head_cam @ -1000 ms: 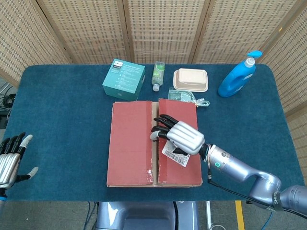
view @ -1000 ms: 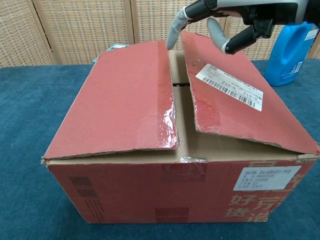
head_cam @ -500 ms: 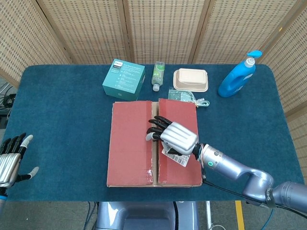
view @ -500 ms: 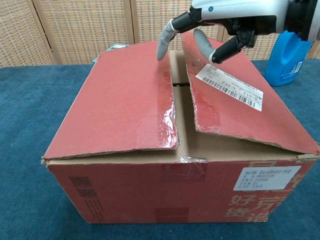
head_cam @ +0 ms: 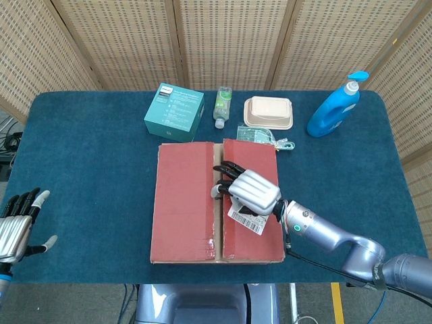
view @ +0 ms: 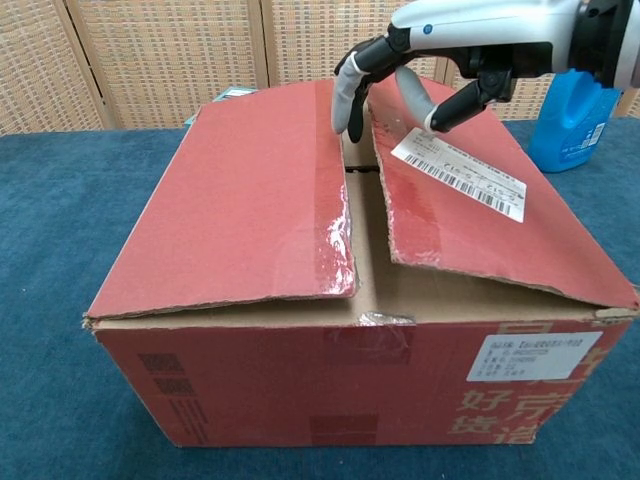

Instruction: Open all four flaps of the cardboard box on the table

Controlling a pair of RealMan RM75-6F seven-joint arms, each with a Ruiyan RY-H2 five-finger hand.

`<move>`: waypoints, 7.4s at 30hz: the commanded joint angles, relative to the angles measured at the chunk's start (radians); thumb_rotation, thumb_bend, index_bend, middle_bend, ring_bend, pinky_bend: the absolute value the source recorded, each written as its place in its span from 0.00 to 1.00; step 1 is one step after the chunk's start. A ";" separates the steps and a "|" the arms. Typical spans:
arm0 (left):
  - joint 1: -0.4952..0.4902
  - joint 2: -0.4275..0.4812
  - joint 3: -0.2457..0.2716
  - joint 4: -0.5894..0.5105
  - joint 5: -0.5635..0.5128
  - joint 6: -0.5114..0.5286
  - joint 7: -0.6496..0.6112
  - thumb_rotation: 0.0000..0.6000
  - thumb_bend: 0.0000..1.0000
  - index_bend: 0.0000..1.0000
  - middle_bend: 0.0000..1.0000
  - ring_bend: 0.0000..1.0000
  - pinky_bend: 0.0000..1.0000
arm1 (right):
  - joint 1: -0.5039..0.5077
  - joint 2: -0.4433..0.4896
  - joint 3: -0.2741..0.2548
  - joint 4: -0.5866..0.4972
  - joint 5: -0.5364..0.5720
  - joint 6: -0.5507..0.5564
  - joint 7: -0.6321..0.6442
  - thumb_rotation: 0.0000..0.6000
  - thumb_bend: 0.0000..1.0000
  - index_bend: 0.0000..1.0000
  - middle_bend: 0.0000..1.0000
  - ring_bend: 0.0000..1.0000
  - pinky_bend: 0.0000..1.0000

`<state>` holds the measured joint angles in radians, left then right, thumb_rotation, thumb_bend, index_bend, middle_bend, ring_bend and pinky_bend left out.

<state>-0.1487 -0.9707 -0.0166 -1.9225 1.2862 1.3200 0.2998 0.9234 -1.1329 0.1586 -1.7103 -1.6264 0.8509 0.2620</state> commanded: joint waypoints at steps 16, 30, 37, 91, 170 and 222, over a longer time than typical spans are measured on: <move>-0.005 0.005 -0.001 -0.008 -0.002 0.004 0.000 0.87 0.27 0.00 0.00 0.00 0.00 | 0.003 0.042 -0.002 -0.018 -0.014 0.039 0.003 1.00 1.00 0.35 0.49 0.04 0.00; -0.006 0.006 -0.003 -0.012 0.009 0.019 0.009 0.87 0.27 0.00 0.00 0.00 0.00 | -0.012 0.198 0.006 -0.101 -0.024 0.054 -0.020 1.00 1.00 0.35 0.50 0.05 0.00; -0.009 0.007 -0.003 -0.014 0.014 0.019 0.012 0.86 0.27 0.00 0.00 0.00 0.00 | -0.037 0.255 0.008 -0.115 -0.018 0.076 -0.014 1.00 1.00 0.35 0.50 0.05 0.00; -0.180 0.150 -0.049 -0.058 0.227 -0.141 -0.124 0.86 0.44 0.00 0.00 0.00 0.00 | -0.343 0.415 -0.064 -0.012 0.021 0.269 0.164 1.00 1.00 0.16 0.18 0.00 0.00; -1.046 -0.143 -0.162 0.154 0.177 -0.848 -0.465 0.87 1.00 0.39 0.38 0.20 0.09 | -0.619 0.246 -0.037 0.013 0.197 0.435 -0.021 1.00 1.00 0.01 0.01 0.00 0.00; -0.734 0.481 -0.107 -0.089 0.445 -0.527 -0.688 0.93 1.00 0.41 0.44 0.25 0.09 | -0.605 0.264 -0.001 -0.017 0.203 0.406 -0.053 1.00 1.00 0.01 0.01 0.00 0.00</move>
<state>-0.8945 -0.5023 -0.1311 -2.0110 1.7207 0.7827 -0.3788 0.3185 -0.8694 0.1577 -1.7259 -1.4236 1.2567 0.2107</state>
